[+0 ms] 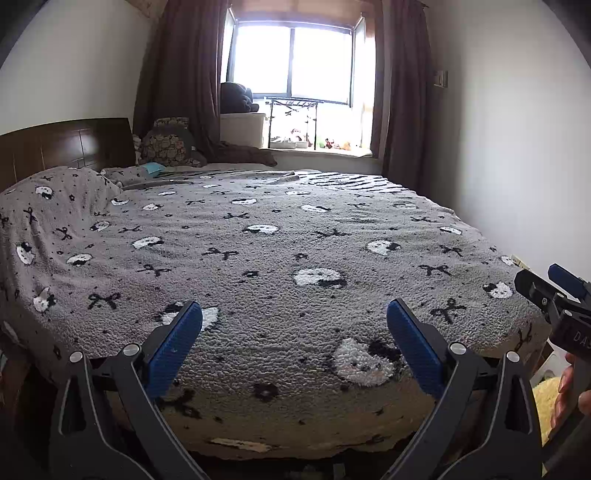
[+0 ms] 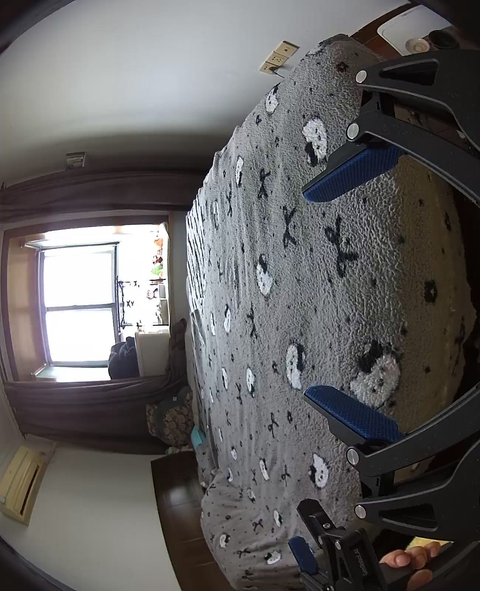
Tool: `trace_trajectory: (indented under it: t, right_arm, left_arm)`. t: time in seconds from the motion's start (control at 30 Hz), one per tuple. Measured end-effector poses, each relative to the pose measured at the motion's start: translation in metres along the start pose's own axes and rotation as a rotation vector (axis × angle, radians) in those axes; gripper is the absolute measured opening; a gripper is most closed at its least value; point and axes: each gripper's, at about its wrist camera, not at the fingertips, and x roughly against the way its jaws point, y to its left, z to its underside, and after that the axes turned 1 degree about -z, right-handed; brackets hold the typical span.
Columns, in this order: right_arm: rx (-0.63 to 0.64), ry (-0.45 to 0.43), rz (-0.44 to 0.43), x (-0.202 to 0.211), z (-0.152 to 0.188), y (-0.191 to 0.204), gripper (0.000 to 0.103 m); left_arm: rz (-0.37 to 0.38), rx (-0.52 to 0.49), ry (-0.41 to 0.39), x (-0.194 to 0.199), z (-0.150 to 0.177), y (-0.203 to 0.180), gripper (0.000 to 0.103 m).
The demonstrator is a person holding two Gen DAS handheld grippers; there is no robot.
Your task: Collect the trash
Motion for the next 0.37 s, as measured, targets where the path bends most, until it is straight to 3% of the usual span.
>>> trace_trajectory:
  t: [0.37]
  right_arm:
    - [0.008,0.006,-0.003,-0.0014,0.0013,0.0014,0.1]
  left_arm:
    - [-0.035,-0.004,0.043,-0.0078,-0.0006,0.0006,0.095]
